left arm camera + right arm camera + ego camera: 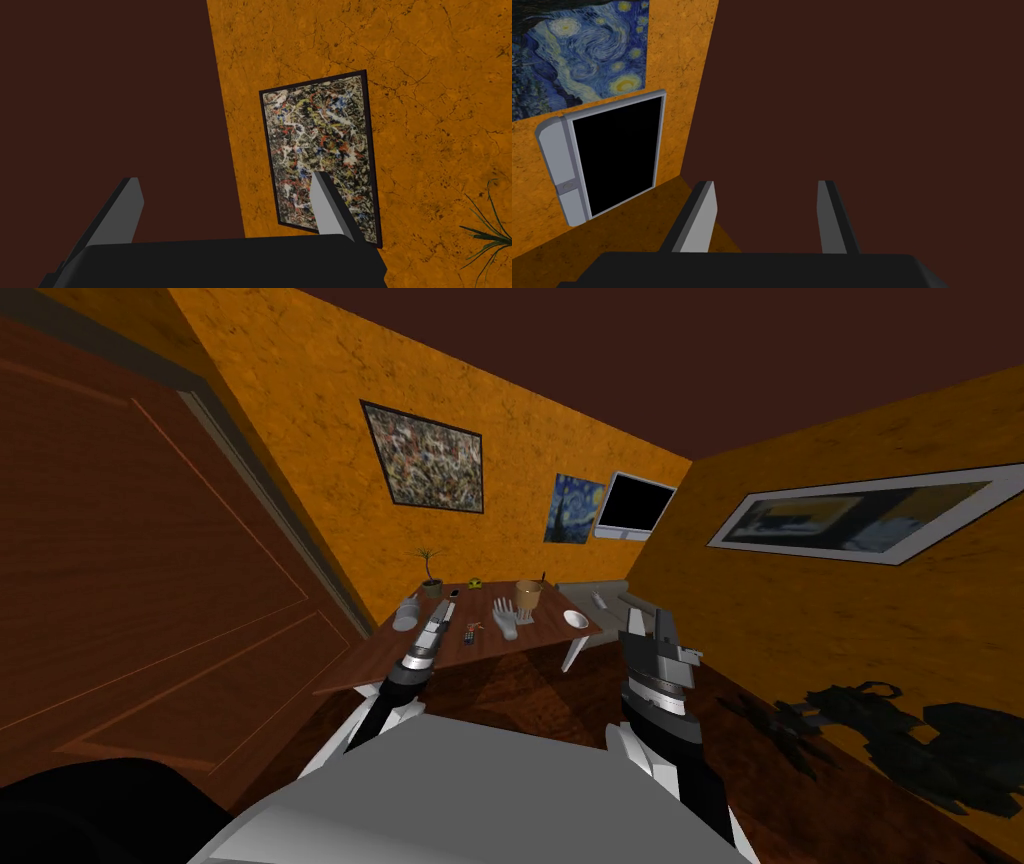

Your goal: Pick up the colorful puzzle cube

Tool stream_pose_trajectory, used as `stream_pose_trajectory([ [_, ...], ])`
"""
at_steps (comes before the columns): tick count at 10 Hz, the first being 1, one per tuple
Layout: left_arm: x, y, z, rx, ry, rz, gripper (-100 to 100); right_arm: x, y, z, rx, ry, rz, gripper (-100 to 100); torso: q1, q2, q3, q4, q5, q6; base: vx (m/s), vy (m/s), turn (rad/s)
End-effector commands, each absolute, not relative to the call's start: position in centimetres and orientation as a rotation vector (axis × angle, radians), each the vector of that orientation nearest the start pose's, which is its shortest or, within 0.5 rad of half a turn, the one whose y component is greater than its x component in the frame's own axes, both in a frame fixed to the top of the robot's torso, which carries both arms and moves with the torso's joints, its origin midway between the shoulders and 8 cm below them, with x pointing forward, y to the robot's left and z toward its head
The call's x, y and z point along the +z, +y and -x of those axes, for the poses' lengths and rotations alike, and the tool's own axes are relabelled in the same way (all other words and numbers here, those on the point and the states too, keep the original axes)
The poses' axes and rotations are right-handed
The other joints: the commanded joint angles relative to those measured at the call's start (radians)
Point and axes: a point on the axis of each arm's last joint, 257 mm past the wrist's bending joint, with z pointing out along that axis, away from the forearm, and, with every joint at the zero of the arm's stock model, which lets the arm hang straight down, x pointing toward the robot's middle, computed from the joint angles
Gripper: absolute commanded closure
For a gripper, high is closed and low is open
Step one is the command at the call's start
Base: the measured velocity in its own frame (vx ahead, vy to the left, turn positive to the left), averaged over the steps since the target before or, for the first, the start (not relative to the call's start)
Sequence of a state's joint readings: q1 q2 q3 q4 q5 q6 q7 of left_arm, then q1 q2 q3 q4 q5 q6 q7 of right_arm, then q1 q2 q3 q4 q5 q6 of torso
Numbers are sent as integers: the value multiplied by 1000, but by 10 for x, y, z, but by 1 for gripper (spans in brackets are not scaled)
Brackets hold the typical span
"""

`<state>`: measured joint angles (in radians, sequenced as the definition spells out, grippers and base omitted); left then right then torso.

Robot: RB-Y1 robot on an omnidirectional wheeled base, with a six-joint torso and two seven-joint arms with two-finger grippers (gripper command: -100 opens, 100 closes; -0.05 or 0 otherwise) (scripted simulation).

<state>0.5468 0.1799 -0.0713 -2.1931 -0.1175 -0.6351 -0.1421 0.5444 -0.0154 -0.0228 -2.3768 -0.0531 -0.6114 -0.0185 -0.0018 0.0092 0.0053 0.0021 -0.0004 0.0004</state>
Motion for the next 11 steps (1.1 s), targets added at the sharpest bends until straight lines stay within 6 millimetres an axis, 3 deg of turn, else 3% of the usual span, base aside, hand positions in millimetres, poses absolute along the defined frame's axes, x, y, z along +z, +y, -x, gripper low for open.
stream_pose_trajectory([
  [1,-37,223,-344,-1089,958,318,-100,73,-286,-298,1352,473,-541,0,0,0,0,0,0,0,-130,-28,-202],
  [2,-39,222,-344,-1085,969,303,-100,73,-286,-298,1352,473,-541,0,1,0,0,0,0,0,-81,-24,-60],
  [4,-74,216,-348,-974,1104,205,-100,73,-286,-298,1352,473,-541,0,1,-4,-2,-1,0,0,-85,-39,-231],
  [5,-76,214,-348,-965,1114,188,-100,73,-286,-298,1352,473,-541,0,0,-3,-1,-1,0,0,-82,-34,-77],
  [6,-96,213,-349,-906,1183,131,-100,73,-286,-298,1352,473,-541,0,1,-3,-2,-1,0,-1,-84,-45,-164],
  [7,-97,211,-348,-900,1188,122,-100,73,-286,-298,1352,473,-541,0,0,-3,-2,-1,0,0,-63,-27,-94],
  [8,-118,211,-348,-838,1257,59,-100,73,-286,-298,1352,473,-541,0,1,-4,-2,-1,0,-1,-65,-27,-173],
  [9,-119,210,-348,-833,1261,50,-100,73,-286,-298,1352,473,-541,0,2,-4,-2,-1,0,0,-57,-22,-102],
  [10,-142,211,-347,-771,1329,-15,-100,73,-286,-298,1352,473,-541,0,2,-5,-3,-1,0,-1,-72,-42,-216],
  [11,-144,210,-347,-763,1333,-27,-100,73,-286,-298,1352,473,-541,0,1,-4,-2,-1,0,0,-62,-30,-95],
])
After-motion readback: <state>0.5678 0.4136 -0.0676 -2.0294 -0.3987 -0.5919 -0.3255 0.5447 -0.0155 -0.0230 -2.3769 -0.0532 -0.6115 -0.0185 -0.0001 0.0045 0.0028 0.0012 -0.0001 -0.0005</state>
